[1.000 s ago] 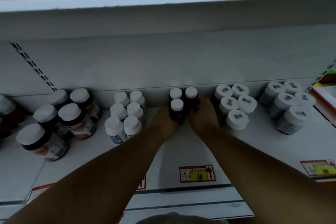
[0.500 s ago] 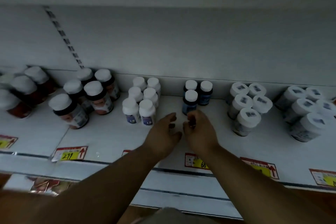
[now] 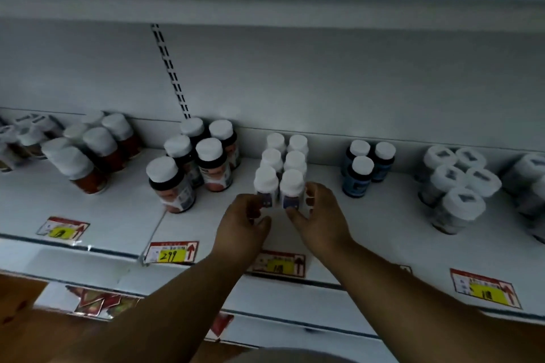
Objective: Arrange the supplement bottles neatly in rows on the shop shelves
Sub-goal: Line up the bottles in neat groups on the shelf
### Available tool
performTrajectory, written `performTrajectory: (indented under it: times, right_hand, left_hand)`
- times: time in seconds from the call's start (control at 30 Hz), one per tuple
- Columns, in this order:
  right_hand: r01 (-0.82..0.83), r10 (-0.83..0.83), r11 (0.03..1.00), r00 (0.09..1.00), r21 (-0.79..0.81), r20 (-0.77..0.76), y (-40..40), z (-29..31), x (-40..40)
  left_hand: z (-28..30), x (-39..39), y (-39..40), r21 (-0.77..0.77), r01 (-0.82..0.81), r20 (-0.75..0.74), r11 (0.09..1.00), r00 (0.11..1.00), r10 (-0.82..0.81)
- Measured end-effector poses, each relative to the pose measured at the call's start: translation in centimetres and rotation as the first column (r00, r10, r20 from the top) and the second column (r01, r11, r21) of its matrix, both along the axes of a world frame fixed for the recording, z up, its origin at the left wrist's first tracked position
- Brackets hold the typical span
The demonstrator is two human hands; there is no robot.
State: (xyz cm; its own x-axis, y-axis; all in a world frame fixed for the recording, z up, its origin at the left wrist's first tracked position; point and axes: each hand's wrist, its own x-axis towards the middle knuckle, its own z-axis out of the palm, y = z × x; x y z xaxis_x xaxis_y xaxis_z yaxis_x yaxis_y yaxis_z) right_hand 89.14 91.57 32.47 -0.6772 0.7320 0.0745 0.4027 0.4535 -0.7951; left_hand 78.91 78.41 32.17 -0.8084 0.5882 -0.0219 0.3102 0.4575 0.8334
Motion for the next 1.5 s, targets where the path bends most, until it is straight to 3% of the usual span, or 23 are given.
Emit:
performTrajectory:
  times: [0.17, 0.33, 0.47, 0.77, 0.87, 0.93, 1.0, 1.1, 1.2, 1.5]
  right_hand:
    - [0.164, -0.165, 0.985, 0.986, -0.062, -0.004, -0.1, -1.3, -3.1]
    - [0.186, -0.185, 0.982, 0.983, -0.040, 0.017, 0.0, -1.2, -3.8]
    - [0.200, -0.199, 0.979, 0.980, -0.044, 0.019, 0.2, -1.0, -4.0]
    - [-0.107, 0.096, 0.964, 0.994, -0.243, -0.057, 2.7, 0.3, -3.6]
    - [-0.091, 0.064, 0.929, 0.994, -0.360, -0.087, 2.3, 1.2, -3.4]
    - [-0.006, -0.073, 0.869, 0.987, -0.495, -0.140, 1.9, 1.7, -3.1]
    - [0.043, -0.223, 0.777, 0.951, -0.628, -0.212, 1.9, 1.9, -3.6]
    - [0.031, -0.323, 0.651, 0.916, -0.758, -0.240, 2.2, 1.9, -5.0]
    - [0.002, -0.337, 0.608, 0.906, -0.794, -0.255, 2.3, 2.4, -6.2]
    - [0.137, -0.401, 0.612, 0.902, -0.779, -0.156, 2.4, 3.0, -7.1]
  left_hand:
    - [-0.7, -5.2, 0.9, -0.081, 0.129, 0.069, 0.988, 0.990, -0.124]
    - [-1.0, -7.9, 3.2, -0.105, 0.390, -0.126, 0.915, 0.907, -0.401]
    - [-1.9, -8.6, 4.0, -0.092, 0.452, -0.192, 0.887, 0.866, -0.462]
    - [-2.2, -10.3, 5.4, -0.187, 0.532, -0.153, 0.826, 0.815, -0.560]
    - [-2.2, -10.5, 5.2, -0.041, 0.545, -0.003, 0.837, 0.838, -0.545]
    - [-2.6, -10.7, 4.7, 0.175, 0.442, 0.247, 0.880, 0.846, -0.473]
    - [-2.3, -10.0, 4.5, 0.282, 0.215, 0.465, 0.935, 0.822, -0.330]
    - [-0.7, -8.8, 6.2, 0.347, -0.107, 0.736, 0.932, 0.647, -0.200]
    - [0.9, -8.1, 7.8, 0.340, -0.141, 0.762, 0.930, 0.621, -0.184]
    - [0.9, -7.8, 9.2, 0.307, -0.140, 0.749, 0.941, 0.645, -0.148]
